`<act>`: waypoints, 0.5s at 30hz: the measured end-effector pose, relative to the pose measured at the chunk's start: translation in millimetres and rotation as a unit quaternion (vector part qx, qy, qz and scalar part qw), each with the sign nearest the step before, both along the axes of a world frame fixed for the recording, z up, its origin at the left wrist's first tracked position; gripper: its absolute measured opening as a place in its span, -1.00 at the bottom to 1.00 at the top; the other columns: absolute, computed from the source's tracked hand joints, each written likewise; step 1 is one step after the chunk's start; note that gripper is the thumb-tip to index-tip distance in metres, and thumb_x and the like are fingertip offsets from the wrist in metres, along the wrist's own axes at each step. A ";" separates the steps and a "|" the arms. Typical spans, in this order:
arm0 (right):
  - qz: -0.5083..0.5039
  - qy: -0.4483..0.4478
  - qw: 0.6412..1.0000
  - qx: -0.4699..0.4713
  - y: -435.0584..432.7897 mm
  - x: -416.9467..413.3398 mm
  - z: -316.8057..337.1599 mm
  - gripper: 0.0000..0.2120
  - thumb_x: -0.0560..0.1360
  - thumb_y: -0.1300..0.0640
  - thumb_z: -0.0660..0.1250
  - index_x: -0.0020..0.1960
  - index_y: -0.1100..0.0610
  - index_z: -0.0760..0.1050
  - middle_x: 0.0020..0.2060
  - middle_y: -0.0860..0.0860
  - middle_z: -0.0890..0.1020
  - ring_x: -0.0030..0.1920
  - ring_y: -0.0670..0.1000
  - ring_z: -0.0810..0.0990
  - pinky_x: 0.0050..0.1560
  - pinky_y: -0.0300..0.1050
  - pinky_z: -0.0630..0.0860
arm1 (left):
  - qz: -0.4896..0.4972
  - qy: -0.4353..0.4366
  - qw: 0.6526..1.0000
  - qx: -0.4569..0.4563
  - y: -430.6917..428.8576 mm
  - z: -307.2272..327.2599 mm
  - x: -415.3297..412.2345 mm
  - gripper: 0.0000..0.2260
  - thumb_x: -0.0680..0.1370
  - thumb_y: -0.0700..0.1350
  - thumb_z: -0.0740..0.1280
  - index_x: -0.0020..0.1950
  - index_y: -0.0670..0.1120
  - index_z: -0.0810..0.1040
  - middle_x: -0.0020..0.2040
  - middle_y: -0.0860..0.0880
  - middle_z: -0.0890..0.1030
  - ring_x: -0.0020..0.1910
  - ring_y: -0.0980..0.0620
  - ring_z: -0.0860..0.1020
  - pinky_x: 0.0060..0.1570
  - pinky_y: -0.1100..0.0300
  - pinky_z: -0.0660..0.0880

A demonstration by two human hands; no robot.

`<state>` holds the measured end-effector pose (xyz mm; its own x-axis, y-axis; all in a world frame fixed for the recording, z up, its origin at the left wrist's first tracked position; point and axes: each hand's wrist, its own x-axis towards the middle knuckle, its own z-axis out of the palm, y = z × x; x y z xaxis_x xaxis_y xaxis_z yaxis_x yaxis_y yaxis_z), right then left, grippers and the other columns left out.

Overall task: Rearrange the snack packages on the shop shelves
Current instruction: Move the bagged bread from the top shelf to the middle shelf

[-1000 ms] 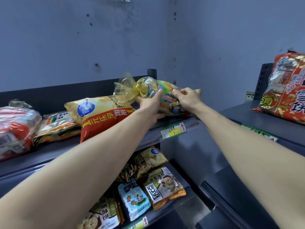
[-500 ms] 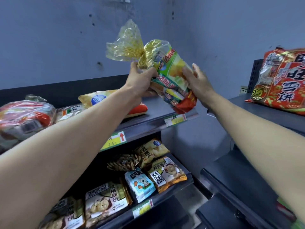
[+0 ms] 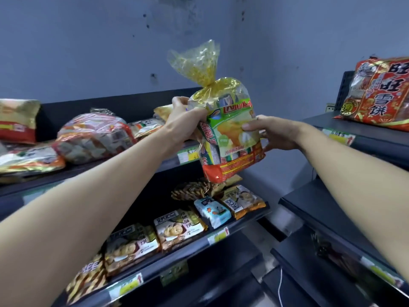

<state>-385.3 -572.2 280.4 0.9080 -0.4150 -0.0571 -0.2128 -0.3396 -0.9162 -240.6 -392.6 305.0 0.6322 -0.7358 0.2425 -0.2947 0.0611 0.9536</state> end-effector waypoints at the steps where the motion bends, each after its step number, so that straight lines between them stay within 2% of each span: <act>1: -0.008 0.017 1.000 0.012 8.6 -0.2 -6.4 -0.46 0.31 -0.09 0.39 0.27 -0.03 0.49 0.17 -0.05 0.61 0.22 0.02 0.52 0.11 0.12 0.49 | -0.006 0.000 1.000 0.011 11.1 -5.1 1.2 -0.67 0.48 -0.26 0.24 0.18 -0.09 0.22 -0.12 -0.12 0.55 -0.28 -0.08 0.59 -0.15 -0.05 0.59; 3: -0.010 0.044 0.998 0.034 32.9 -1.4 -18.0 -0.49 0.30 -0.07 0.38 0.24 -0.05 0.49 0.16 -0.06 0.61 0.18 0.02 0.54 -0.04 0.04 0.51 | -0.023 0.017 0.999 0.031 33.5 -16.9 3.0 -0.62 0.46 -0.25 0.25 0.22 -0.09 0.22 0.02 -0.19 0.59 -0.12 -0.15 0.64 -0.03 -0.15 0.59; 5: -0.013 0.063 0.997 0.045 57.1 0.9 -31.2 -0.48 0.29 -0.03 0.41 0.24 -0.04 0.47 0.14 -0.04 0.62 0.14 0.03 0.57 -0.10 0.02 0.52 | -0.037 0.041 0.997 0.044 56.8 -30.4 4.1 -0.56 0.38 -0.20 0.28 0.24 -0.12 0.27 0.10 -0.21 0.60 -0.03 -0.17 0.66 -0.03 -0.20 0.59; 6: -0.013 0.070 0.996 0.047 68.4 2.8 -37.8 -0.43 0.29 0.02 0.45 0.28 -0.03 0.44 0.15 -0.02 0.62 0.14 0.05 0.58 -0.08 0.03 0.52 | -0.043 0.028 0.997 0.060 68.0 -37.1 4.6 -0.54 0.35 -0.17 0.28 0.23 -0.16 0.32 0.11 -0.21 0.61 -0.02 -0.16 0.66 -0.02 -0.18 0.59; 8: -0.010 0.080 0.996 0.046 87.9 8.9 -53.1 -0.38 0.27 0.12 0.50 0.30 0.00 0.42 0.13 0.03 0.63 0.10 0.11 0.59 0.04 0.13 0.52 | -0.058 -0.019 0.993 0.101 88.6 -51.0 6.8 -0.66 0.39 -0.16 0.26 0.15 -0.21 0.45 0.09 -0.20 0.64 -0.01 -0.16 0.65 0.03 -0.12 0.59; 10: -0.002 0.095 0.994 0.043 106.9 16.0 -68.4 -0.47 0.31 0.12 0.48 0.26 0.08 0.48 0.15 0.13 0.61 0.05 0.16 0.57 0.19 0.25 0.44 | -0.066 -0.033 0.989 0.126 106.4 -65.3 12.6 -0.79 0.45 -0.20 0.25 0.06 -0.20 0.51 0.06 -0.23 0.64 0.00 -0.18 0.63 0.12 -0.17 0.54; 11: -0.008 0.097 0.994 0.046 114.8 19.8 -75.6 -0.52 0.35 0.12 0.46 0.25 0.11 0.49 0.17 0.16 0.60 0.05 0.16 0.57 0.23 0.25 0.41 | -0.066 -0.034 0.989 0.130 113.6 -72.7 16.8 -0.85 0.45 -0.20 0.26 0.00 -0.17 0.51 0.03 -0.23 0.64 -0.03 -0.17 0.61 0.13 -0.20 0.51; 13: -0.027 0.087 0.994 0.062 127.3 27.5 -88.4 -0.61 0.42 0.17 0.42 0.24 0.12 0.50 0.17 0.14 0.62 0.07 0.16 0.60 0.22 0.19 0.47 | -0.061 -0.025 0.989 0.131 127.1 -86.3 23.2 -0.91 0.45 -0.21 0.29 -0.07 -0.09 0.48 -0.03 -0.16 0.62 -0.07 -0.11 0.59 0.12 -0.18 0.50; 15: -0.034 0.080 0.994 0.059 138.2 34.9 -97.4 -0.70 0.44 0.22 0.41 0.17 0.09 0.53 0.11 0.09 0.66 0.07 0.14 0.63 0.12 0.13 0.54 | -0.060 -0.013 0.989 0.134 138.2 -99.2 29.7 -0.84 0.49 -0.23 0.29 0.05 -0.06 0.46 0.00 -0.10 0.62 -0.05 -0.06 0.62 0.11 -0.09 0.54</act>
<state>-350.4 -434.1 183.1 0.8537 -0.4562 -0.2513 -0.3782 -0.2114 -0.9013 -211.0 -254.4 205.8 0.5335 -0.8447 0.0443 -0.3249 -0.1563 0.9327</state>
